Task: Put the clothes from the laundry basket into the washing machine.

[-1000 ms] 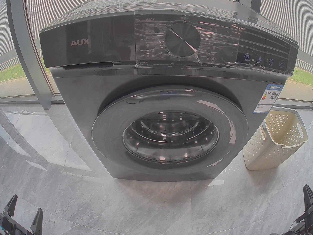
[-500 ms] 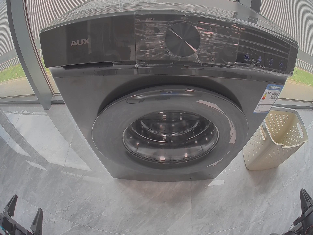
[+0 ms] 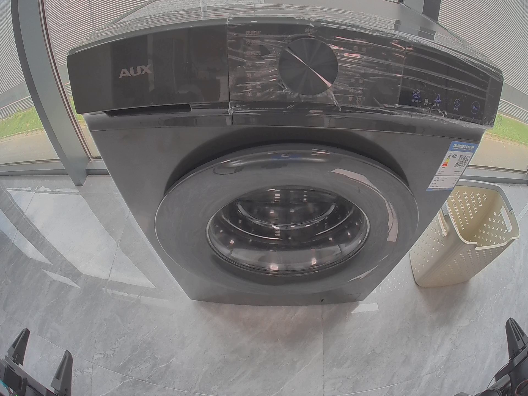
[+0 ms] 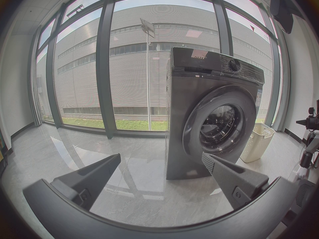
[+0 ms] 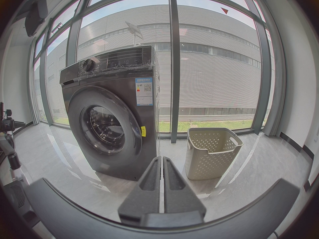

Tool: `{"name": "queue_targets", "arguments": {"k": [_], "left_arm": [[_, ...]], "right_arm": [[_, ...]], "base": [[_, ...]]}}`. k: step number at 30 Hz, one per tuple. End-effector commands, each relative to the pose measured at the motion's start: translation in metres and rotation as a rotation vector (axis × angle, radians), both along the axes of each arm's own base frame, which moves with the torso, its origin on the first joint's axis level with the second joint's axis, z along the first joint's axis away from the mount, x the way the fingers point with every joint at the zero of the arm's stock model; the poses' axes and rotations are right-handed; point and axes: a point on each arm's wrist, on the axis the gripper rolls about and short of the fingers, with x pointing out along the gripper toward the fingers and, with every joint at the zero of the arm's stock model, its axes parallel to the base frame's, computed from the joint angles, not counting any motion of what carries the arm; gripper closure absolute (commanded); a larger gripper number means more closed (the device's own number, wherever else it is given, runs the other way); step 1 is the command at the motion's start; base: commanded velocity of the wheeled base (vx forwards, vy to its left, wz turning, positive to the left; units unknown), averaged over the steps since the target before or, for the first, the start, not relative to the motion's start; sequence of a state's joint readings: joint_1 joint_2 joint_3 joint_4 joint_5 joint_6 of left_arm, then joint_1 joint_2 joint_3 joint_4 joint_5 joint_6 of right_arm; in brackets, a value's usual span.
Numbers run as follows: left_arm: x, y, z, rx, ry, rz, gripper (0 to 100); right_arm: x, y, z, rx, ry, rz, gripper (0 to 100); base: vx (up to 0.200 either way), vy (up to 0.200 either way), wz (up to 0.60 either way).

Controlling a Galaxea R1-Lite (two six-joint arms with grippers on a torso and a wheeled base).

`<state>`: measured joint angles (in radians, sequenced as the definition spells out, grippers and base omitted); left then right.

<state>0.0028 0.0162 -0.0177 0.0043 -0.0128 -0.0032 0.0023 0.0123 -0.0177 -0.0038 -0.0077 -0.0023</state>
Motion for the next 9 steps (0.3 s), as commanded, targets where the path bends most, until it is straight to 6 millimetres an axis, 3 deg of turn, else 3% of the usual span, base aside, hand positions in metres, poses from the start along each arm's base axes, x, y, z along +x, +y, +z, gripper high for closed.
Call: {"name": "queue_targets", "arguments": {"k": [1,9], "left_arm": [[0.0002,-0.0001,-0.0051,0.0,0.002,-0.005,0],[0.0001,-0.0001,-0.0051,0.002,0.0,-0.004,0]], "right_arm": [[0.0006,0.0,-0.005,0.001,0.008,-0.001,100],[0.0007,0.0,-0.005,0.002,0.009,0.001,100]], "base": [[0.0,0.0,0.0],[0.0,0.0,0.0]]}}
